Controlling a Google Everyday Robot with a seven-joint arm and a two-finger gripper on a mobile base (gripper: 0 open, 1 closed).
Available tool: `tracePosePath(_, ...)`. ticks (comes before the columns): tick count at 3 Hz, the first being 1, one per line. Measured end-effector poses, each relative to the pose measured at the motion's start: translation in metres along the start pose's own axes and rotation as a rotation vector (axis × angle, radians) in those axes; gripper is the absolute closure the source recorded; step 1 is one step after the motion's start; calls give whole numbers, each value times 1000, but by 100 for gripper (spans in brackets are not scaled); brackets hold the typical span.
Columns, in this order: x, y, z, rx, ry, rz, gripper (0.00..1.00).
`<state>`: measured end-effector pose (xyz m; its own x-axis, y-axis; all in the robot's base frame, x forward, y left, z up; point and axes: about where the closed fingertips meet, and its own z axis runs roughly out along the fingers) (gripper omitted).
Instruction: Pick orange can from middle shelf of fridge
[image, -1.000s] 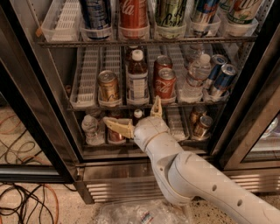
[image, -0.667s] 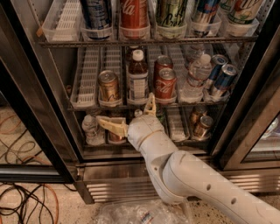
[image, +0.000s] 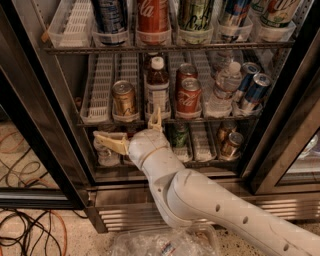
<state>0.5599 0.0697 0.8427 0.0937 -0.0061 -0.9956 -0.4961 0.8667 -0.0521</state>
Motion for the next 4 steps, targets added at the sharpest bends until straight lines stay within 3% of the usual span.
tracePosePath(2,0,0,0,0,0,0,28)
tracePosePath(4,0,0,0,0,0,0,21)
